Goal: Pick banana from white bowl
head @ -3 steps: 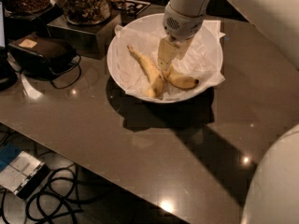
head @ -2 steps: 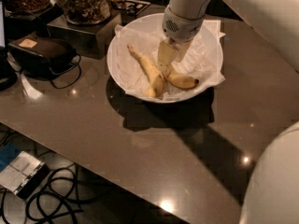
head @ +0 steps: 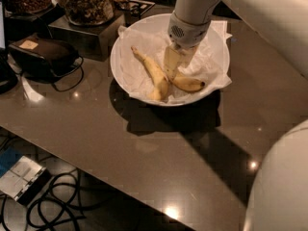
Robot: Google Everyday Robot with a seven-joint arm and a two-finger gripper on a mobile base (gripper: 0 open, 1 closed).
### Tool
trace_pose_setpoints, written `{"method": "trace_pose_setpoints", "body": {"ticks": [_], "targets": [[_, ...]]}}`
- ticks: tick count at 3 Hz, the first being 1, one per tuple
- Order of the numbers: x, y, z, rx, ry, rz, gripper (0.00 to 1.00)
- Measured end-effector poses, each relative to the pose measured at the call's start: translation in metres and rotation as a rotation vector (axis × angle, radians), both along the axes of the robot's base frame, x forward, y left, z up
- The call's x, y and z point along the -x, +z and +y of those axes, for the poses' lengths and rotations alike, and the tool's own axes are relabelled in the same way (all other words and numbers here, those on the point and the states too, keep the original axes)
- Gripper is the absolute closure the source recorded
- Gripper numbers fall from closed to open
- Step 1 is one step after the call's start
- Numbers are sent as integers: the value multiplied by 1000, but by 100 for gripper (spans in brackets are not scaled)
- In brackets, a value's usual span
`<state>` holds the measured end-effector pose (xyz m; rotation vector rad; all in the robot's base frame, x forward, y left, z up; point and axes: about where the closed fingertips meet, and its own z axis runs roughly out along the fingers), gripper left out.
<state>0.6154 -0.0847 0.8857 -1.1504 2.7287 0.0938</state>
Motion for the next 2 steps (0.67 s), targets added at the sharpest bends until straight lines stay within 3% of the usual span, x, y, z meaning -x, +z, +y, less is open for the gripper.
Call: {"method": "trace_pose_setpoints", "body": {"ticks": [2], "targets": [[-7, -17, -10, 26, -15, 11, 55]]}}
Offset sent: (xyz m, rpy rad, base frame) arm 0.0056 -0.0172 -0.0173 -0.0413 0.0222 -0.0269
